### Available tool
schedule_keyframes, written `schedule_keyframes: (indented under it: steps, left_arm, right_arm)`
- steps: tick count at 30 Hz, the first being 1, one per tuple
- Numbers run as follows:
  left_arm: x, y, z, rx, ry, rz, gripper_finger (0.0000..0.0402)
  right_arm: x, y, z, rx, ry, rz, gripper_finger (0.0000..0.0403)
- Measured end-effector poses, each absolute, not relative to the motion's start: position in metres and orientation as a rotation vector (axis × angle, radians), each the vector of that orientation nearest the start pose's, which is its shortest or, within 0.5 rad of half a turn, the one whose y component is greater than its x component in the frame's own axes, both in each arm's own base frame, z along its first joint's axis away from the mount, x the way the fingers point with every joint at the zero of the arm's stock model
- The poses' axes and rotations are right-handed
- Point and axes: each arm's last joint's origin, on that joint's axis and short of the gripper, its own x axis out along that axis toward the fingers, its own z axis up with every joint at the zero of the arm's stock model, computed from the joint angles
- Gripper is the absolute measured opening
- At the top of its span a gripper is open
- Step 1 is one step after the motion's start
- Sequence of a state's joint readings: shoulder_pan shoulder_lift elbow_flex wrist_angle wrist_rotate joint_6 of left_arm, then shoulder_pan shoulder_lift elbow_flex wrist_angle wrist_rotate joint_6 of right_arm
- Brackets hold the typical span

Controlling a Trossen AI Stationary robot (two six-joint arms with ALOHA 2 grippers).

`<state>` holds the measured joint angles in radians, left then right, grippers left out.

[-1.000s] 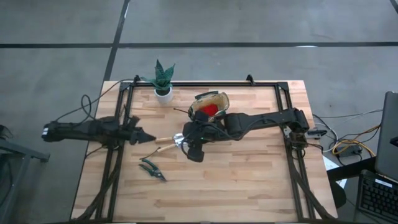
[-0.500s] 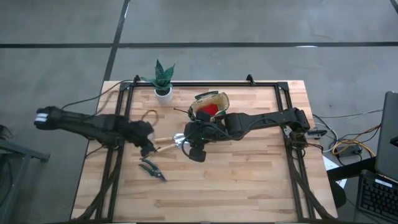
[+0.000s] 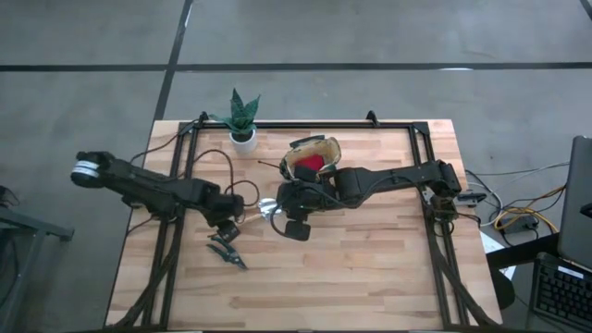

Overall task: Pick & Place Garden tools in Gardening bag
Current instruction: Put the shear scissors into the white bag

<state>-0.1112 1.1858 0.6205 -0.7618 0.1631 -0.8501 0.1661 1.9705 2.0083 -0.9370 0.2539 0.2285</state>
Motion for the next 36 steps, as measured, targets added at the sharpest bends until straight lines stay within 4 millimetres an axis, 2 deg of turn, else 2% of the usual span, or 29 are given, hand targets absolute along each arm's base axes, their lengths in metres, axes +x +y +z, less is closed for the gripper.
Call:
schedule_keyframes:
  steps: [13, 16, 21, 23, 29, 36]
  left_arm:
    - [0.190, -0.026, 0.150, -0.695, 1.456, 0.418, 0.0157]
    - [0.191, -0.027, 0.148, -0.694, 1.462, 0.418, 0.0123]
    - [0.195, -0.027, 0.147, -0.685, 1.447, 0.382, 0.0026]
    - [0.196, -0.028, 0.148, -0.688, 1.435, 0.367, 0.0011]
    - [0.194, -0.029, 0.158, -0.721, 1.384, 0.306, 0.0005]
    - [0.188, -0.028, 0.189, -0.767, 1.215, 0.269, 0.0003]
  right_arm:
    - [0.420, 0.063, 0.341, 0.004, 0.864, -0.174, 0.0095]
    - [0.420, 0.063, 0.341, 0.004, 0.864, -0.175, 0.0091]
    - [0.420, 0.063, 0.341, 0.005, 0.864, -0.175, 0.0086]
    - [0.420, 0.063, 0.341, 0.006, 0.865, -0.175, 0.0084]
    - [0.420, 0.063, 0.341, 0.010, 0.865, -0.174, 0.0075]
    - [0.417, 0.063, 0.346, 0.025, 0.853, -0.177, 0.0069]
